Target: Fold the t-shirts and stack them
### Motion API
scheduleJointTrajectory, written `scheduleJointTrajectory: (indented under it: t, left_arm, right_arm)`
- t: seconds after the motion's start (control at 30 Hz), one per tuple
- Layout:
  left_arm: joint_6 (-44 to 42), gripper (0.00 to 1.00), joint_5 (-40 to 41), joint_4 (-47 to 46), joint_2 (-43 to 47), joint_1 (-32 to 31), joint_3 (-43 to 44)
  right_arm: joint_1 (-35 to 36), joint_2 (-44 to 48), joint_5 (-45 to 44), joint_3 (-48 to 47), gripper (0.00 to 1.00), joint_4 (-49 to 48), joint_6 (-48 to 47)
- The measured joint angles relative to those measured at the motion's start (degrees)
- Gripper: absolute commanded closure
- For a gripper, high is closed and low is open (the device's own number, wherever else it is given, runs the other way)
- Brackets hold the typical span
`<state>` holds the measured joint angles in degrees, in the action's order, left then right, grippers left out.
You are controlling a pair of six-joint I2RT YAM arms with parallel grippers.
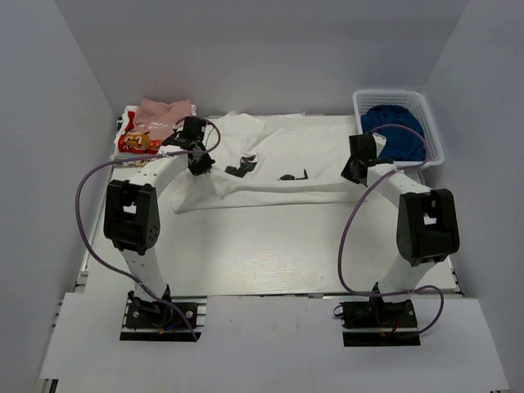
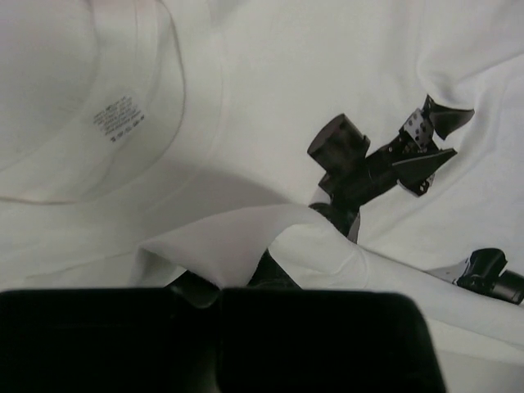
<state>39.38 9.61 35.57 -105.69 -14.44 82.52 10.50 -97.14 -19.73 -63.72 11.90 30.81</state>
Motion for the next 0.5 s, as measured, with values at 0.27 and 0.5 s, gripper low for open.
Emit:
scheduleJointTrajectory:
  t: [0.27, 0.5]
  left_arm:
    - [-3.37, 0.26, -2.10, -0.20, -10.19, 2.40, 9.38]
    - [-5.79, 0.00, -6.62, 0.31, -16.85, 4.68, 17.03]
  right_arm:
    - [-0.04, -7.80, -3.10, -7.91, 0.56, 0.92, 0.04]
    - [0.20, -9.84, 0.96, -12.22, 0.10, 0.13, -6.88]
